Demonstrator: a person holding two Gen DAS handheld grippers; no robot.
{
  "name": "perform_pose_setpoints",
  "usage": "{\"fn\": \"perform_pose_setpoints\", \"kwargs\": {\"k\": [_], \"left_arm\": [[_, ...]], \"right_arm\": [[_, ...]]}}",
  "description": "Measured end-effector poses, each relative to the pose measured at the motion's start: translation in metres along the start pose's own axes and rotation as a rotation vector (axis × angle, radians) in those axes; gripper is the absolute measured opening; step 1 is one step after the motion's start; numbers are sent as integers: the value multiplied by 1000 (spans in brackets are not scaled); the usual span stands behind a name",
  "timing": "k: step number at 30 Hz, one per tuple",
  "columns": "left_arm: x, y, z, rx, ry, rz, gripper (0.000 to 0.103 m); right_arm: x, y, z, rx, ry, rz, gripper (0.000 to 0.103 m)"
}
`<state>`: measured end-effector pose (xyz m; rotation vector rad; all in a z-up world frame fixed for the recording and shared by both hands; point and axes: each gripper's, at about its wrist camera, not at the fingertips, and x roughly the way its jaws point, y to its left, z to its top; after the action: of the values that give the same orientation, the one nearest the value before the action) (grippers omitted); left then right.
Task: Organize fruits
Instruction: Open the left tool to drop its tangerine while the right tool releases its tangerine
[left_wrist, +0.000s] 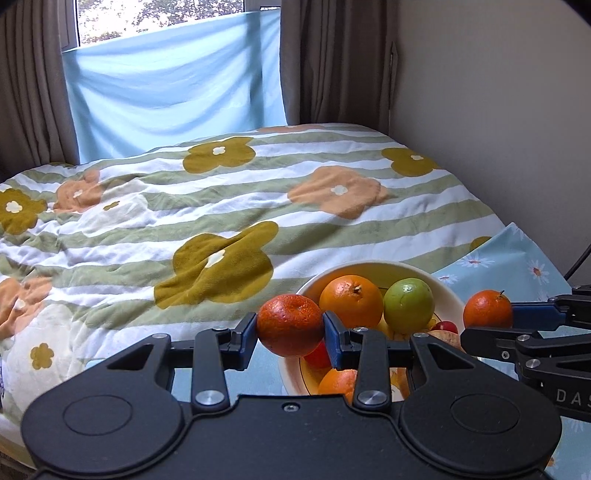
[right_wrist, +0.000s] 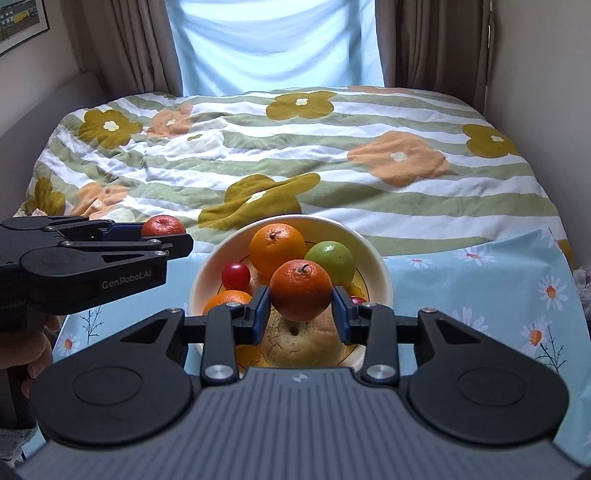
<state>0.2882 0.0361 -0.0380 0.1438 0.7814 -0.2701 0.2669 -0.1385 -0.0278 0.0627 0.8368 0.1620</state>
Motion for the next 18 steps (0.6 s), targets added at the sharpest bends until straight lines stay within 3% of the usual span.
{"fn": "perform_pose_setpoints", "kwargs": {"k": [13, 15, 16, 18], "left_arm": [[55, -3, 5, 45, 66, -71, 43], [54, -3, 4, 48, 54, -76, 66], [52, -3, 4, 48, 41, -75, 86], [45, -1, 4, 49, 10, -75, 93]], "right_arm": [[20, -7, 5, 63, 21, -64, 51], [19, -9, 5, 73, 19, -74, 51], [18, -10, 6, 76, 16, -80, 51], [14, -11, 6, 83, 10, -88, 51]]}}
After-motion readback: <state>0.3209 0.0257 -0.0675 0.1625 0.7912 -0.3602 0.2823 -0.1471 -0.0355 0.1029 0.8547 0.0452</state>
